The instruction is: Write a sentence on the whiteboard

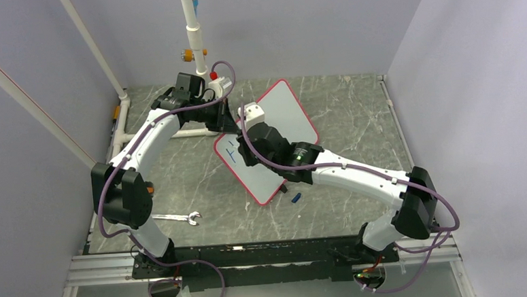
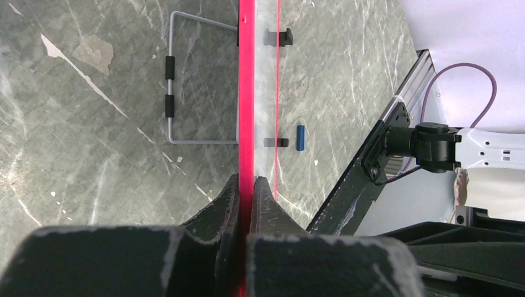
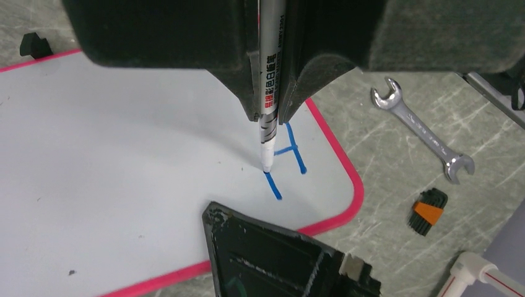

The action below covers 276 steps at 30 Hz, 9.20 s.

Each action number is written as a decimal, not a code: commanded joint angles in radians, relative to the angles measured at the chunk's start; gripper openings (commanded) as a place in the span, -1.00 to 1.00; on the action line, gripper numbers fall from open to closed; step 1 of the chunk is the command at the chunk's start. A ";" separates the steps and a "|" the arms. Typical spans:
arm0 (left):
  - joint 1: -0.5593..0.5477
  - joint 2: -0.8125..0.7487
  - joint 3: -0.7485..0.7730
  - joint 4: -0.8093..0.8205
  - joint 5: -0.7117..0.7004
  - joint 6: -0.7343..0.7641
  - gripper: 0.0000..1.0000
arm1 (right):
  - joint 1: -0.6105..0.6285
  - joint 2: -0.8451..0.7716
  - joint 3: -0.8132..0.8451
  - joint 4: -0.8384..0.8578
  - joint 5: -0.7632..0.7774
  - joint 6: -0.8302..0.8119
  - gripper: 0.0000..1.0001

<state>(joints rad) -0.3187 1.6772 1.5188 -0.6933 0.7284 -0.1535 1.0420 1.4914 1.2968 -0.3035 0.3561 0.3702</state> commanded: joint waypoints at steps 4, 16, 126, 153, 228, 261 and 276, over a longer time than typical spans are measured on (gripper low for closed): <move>-0.011 -0.030 0.001 0.034 -0.070 0.054 -1.00 | -0.003 -0.049 -0.085 -0.006 -0.054 0.037 -1.00; -0.011 -0.029 0.004 0.028 -0.077 0.058 -1.00 | -0.003 -0.161 -0.110 -0.078 -0.090 0.049 -1.00; -0.016 -0.035 0.000 0.023 -0.103 0.068 -1.00 | -0.198 -0.006 0.042 -0.036 -0.262 -0.071 -1.00; -0.016 -0.037 0.004 0.016 -0.113 0.072 -1.00 | -0.196 -0.151 -0.072 0.096 -0.359 -0.098 -1.00; -0.020 -0.053 0.003 0.011 -0.136 0.083 -1.00 | -0.192 -0.161 -0.173 -0.032 -0.286 -0.012 -1.00; -0.020 -0.053 0.001 0.009 -0.134 0.083 -1.00 | -0.195 -0.037 0.053 -0.002 -0.245 -0.082 -1.00; -0.020 -0.055 0.000 0.009 -0.136 0.085 -1.00 | -0.204 -0.013 0.046 0.004 -0.211 -0.095 -1.00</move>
<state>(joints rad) -0.3355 1.6573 1.5188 -0.7010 0.6914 -0.1520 0.8448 1.4643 1.3079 -0.3420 0.1055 0.2935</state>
